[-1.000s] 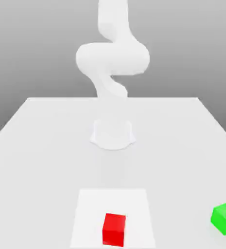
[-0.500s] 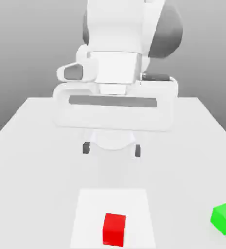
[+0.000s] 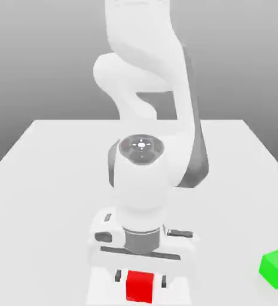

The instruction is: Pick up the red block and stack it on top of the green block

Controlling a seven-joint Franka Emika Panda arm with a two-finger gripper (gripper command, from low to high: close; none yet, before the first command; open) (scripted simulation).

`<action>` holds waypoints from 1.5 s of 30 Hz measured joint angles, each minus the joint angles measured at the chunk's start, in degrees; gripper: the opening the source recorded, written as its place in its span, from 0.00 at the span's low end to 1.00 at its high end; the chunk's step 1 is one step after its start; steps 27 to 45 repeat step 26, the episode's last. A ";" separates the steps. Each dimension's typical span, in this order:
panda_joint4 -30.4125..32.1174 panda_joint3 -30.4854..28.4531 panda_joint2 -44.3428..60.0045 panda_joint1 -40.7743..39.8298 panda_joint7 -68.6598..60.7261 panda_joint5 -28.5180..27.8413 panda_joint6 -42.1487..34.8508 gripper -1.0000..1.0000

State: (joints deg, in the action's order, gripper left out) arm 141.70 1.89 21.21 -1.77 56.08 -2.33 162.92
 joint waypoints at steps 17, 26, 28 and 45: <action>-3.92 12.91 -9.68 10.45 -9.48 -3.01 -14.19 0.00; -7.79 14.66 -0.55 18.19 -9.53 -10.50 -9.72 1.00; -7.79 14.66 -0.55 18.19 -9.53 -10.50 -9.72 1.00; -7.79 14.66 -0.55 18.19 -9.53 -10.50 -9.72 1.00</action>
